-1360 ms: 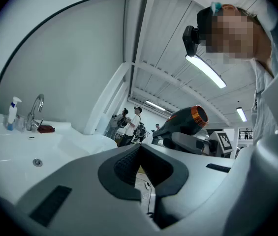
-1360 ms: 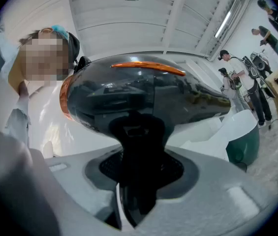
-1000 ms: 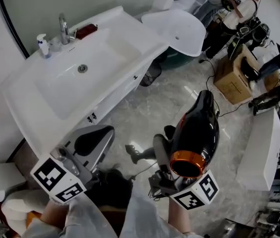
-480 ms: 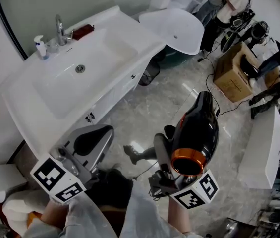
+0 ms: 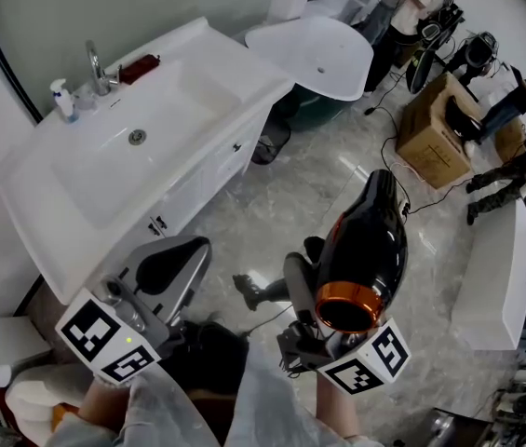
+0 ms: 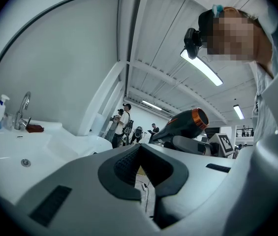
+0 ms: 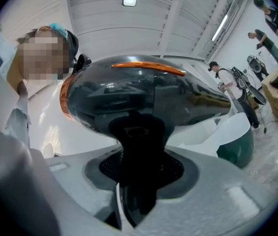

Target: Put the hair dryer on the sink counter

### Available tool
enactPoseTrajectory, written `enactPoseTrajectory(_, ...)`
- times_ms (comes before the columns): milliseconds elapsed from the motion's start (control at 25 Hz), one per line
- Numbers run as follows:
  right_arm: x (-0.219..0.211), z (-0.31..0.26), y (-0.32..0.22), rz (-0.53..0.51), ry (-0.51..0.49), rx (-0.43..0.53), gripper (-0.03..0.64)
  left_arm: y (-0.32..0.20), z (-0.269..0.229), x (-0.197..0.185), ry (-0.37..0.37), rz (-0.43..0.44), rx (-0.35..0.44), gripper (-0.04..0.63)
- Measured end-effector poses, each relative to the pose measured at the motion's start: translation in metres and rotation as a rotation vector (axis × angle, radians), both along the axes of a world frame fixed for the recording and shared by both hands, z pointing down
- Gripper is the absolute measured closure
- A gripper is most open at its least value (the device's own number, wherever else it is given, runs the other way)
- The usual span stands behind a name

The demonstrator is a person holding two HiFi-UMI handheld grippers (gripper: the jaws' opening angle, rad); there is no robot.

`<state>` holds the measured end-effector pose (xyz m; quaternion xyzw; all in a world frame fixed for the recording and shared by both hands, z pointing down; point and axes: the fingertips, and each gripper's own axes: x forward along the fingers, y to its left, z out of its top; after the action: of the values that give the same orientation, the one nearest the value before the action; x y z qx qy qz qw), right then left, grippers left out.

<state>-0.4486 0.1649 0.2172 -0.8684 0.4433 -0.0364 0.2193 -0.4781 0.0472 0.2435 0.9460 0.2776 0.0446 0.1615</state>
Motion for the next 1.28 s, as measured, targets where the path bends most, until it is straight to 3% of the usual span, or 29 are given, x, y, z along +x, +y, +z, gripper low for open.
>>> enactPoseTrajectory(440,0.006,0.01,0.041,0.015,-0.001,-0.005,0.454,0.036,0.003,0.003,0.011,0.001,0.002,0.592)
enactPoseTrajectory(800,0.014,0.015,0.063,0.067,-0.023,0.011,0.454,0.058,0.005,0.018,0.02,0.063,0.006,0.592)
enactPoseTrajectory(1280,0.075,0.022,0.081,0.137,-0.04,0.003,0.454,0.079,0.016,0.089,0.009,0.153,-0.005,0.592)
